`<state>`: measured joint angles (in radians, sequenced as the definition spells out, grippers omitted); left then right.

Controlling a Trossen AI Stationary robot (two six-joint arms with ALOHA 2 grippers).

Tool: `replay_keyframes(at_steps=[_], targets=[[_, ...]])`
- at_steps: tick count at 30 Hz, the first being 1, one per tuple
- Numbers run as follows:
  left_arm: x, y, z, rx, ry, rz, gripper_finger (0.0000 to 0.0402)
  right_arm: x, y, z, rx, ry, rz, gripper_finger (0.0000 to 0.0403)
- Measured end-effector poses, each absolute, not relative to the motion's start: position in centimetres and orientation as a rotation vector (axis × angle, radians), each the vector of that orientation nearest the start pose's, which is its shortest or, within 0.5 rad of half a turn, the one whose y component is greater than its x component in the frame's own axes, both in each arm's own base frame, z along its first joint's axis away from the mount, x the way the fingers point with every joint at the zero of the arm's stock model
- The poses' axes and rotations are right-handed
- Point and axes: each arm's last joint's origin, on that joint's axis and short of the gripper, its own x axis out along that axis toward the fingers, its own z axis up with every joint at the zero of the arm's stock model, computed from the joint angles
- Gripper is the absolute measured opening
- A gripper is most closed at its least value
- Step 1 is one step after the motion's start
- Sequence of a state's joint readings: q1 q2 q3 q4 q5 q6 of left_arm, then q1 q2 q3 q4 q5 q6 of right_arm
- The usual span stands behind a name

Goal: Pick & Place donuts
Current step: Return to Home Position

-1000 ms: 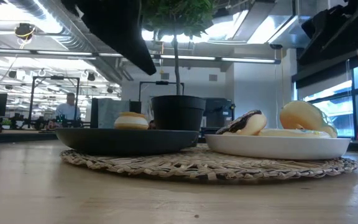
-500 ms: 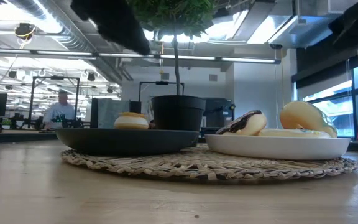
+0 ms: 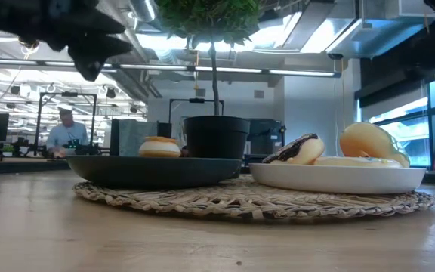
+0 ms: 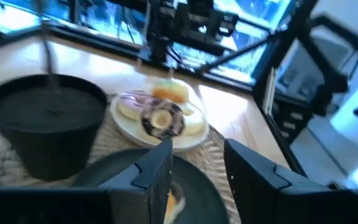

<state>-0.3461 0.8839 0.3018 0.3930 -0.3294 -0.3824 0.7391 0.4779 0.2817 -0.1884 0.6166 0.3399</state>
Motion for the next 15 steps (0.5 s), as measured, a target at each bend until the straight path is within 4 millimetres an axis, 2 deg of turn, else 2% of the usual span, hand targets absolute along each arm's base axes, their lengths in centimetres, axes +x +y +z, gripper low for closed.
replay_keyframes(at_steps=[7, 15], targets=[[15.0, -2.7, 19.9, -0.327, 0.091, -0.009, 0.0144, 8.8, 4.9, 19.7, 0.106, 0.177, 0.175, 0.0173], [12.6, -1.1, 18.7, -0.336, -0.007, 0.054, 0.0144, 7.2, 3.4, 19.8, 0.121, 0.119, 0.169, 0.0173]])
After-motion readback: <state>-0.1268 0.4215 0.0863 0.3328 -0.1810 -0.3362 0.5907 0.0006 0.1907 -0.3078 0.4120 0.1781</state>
